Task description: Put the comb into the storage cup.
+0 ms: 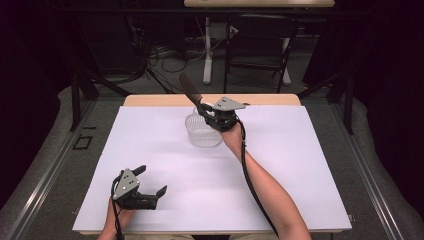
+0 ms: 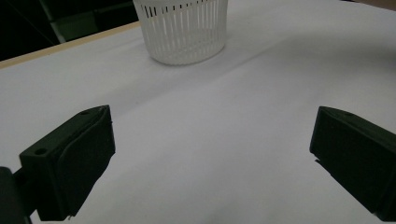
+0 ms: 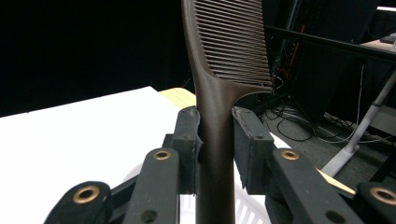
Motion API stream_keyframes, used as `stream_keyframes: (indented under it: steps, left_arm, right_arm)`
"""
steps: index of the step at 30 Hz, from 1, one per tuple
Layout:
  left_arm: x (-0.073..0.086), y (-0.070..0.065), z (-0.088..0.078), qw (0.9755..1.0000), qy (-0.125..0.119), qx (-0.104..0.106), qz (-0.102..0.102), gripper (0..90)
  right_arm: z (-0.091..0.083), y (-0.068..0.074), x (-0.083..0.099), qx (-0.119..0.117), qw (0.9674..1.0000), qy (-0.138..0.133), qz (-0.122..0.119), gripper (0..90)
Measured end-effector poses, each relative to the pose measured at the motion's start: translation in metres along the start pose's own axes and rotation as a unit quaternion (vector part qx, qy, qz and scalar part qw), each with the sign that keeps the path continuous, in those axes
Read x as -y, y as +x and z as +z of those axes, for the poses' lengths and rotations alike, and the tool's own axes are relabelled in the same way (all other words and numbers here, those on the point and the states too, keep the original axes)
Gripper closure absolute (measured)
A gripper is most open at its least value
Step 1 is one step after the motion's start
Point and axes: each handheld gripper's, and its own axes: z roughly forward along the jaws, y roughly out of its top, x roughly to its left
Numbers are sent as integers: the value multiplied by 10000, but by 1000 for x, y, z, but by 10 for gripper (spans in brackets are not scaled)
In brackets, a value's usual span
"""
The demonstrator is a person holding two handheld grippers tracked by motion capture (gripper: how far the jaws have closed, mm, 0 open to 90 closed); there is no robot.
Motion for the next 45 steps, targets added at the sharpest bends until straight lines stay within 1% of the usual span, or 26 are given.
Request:
stream_keyframes:
  steps: [13, 22, 32, 36, 45]
  left_arm:
    - [0, 1, 0, 10000, -9, 19, 6, 2]
    - [0, 0, 0, 10000, -6, 12, 18, 2]
    - [0, 0, 0, 10000, -7, 18, 10, 2]
    - [0, 0, 0, 10000, -9, 15, 10, 2]
    - [0, 0, 0, 10000, -8, 16, 11, 2]
  right_arm:
    - [2, 2, 10, -70, 9999, 120, 57, 722]
    - [2, 1, 16, -71, 9997, 196, 85, 721]
    - [2, 0, 17, -117, 9994, 277, 147, 716]
    - [1, 0, 18, -132, 9993, 299, 189, 730]
    - [-3, 0, 16, -221, 9990, 346, 178, 715]
